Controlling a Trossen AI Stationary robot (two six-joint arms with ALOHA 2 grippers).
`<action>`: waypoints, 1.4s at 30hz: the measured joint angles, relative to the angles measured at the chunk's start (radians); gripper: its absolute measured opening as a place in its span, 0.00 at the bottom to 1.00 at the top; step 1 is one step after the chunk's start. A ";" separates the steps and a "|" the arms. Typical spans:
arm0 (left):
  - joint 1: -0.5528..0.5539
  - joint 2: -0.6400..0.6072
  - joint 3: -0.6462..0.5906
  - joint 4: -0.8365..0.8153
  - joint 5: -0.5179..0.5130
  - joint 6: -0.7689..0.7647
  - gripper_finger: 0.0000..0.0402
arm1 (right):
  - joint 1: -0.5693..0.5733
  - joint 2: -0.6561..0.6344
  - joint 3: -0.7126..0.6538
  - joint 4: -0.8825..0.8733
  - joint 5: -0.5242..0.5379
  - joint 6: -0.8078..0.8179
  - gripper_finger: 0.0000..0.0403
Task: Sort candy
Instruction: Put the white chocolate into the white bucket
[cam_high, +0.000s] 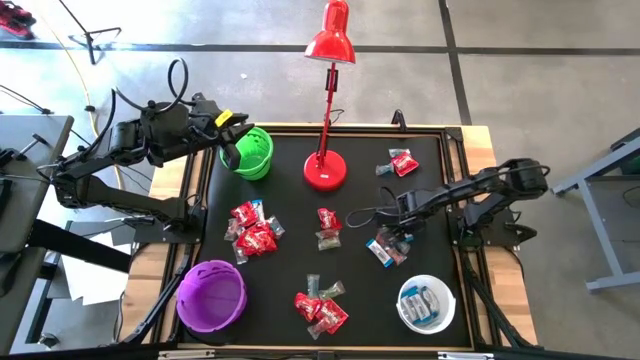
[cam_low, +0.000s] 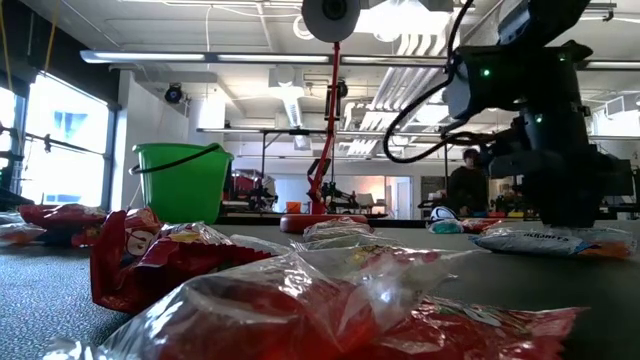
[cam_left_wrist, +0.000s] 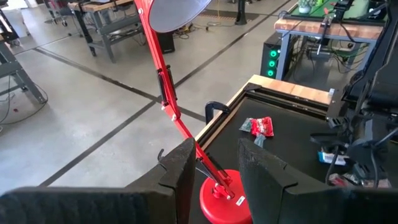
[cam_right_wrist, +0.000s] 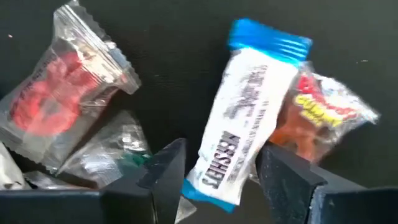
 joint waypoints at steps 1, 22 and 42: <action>0.000 0.000 0.000 0.000 0.000 0.000 0.26 | 0.000 0.015 0.001 0.004 -0.004 0.000 0.48; 0.000 0.000 0.000 0.003 -0.011 0.000 0.26 | 0.001 -0.043 -0.006 -0.021 0.007 0.120 0.03; 0.000 0.000 0.000 0.003 -0.012 0.000 0.26 | 0.001 -0.397 -0.006 0.183 0.083 0.171 0.05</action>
